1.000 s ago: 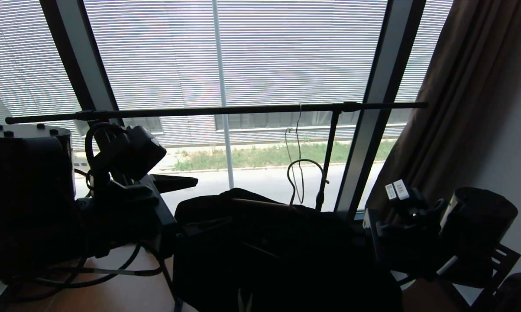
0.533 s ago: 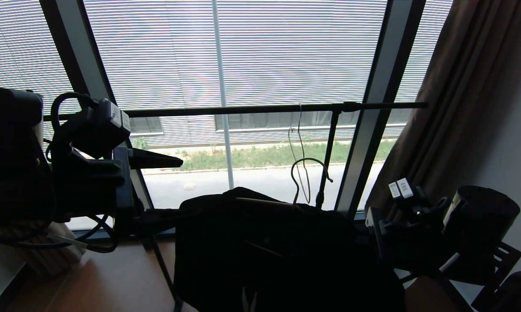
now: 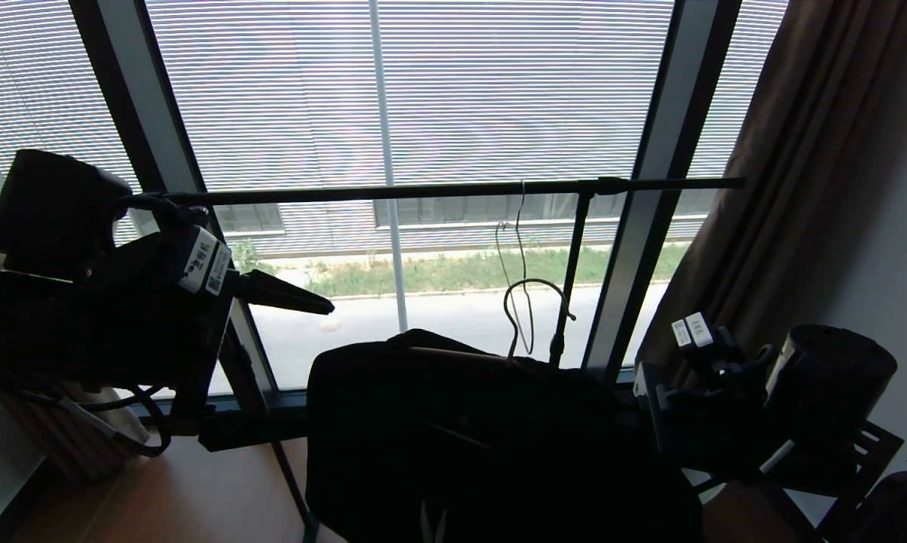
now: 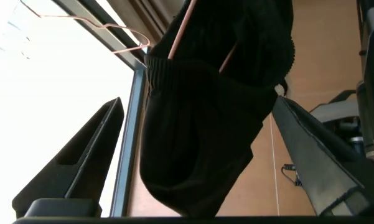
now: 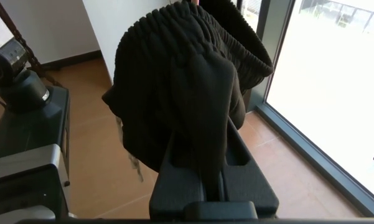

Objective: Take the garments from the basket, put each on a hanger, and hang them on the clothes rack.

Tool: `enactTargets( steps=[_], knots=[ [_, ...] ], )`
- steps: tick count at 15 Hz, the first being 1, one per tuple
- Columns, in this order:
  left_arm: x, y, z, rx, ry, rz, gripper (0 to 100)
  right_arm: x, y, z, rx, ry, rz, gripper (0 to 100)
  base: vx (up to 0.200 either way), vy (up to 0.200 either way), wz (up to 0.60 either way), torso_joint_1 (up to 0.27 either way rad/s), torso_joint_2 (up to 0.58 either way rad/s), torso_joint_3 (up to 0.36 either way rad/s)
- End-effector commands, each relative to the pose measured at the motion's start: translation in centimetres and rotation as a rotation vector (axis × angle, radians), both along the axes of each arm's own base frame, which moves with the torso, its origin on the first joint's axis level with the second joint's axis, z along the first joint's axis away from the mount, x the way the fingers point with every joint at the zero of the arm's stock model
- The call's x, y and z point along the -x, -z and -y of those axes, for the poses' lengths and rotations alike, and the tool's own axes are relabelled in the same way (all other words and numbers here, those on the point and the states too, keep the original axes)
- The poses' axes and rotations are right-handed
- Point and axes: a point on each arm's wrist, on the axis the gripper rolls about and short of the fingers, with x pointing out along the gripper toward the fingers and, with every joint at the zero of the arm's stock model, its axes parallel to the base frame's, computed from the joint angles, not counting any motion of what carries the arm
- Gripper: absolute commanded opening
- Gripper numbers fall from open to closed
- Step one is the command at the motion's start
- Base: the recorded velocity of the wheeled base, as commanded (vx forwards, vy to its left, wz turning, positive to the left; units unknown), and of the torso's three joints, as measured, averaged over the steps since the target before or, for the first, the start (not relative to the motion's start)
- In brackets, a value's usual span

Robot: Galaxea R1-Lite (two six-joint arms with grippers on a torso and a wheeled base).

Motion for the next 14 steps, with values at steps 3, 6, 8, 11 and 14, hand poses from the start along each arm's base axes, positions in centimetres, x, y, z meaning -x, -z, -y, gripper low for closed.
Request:
enactTargets(
  steps=[3, 6, 8, 11, 14],
  knots=[
    [-3.3, 1.8, 1.4, -0.018, 0.064, -0.067, 100, 0.3, -0.1, 0.0, -0.005, -0.041, 0.001, 0, 0.0, 0.0, 0.0, 0.0, 0.0, 0.0],
    [-4.5, 2.8, 2.5, -0.01, 0.098, -0.109, 100, 0.4, -0.1, 0.0, -0.005, -0.045, 0.002, 0, 0.0, 0.0, 0.0, 0.0, 0.0, 0.0],
    [-5.3, 3.3, 3.0, -0.013, 0.105, -0.127, 100, 0.4, -0.1, -0.1, -0.005, -0.048, 0.002, 0, 0.0, 0.0, 0.0, 0.0, 0.0, 0.0],
    [-6.4, 4.0, 3.7, -0.014, 0.112, -0.152, 100, 0.5, -0.2, 0.0, -0.005, -0.049, 0.011, 0, 0.0, 0.0, 0.0, 0.0, 0.0, 0.0],
    [-7.1, 4.3, 4.5, -0.013, 0.114, -0.175, 100, 0.9, -0.3, -0.3, -0.019, -0.07, 0.04, 0, 0.0, 0.0, 0.0, 0.0, 0.0, 0.0]
  ],
)
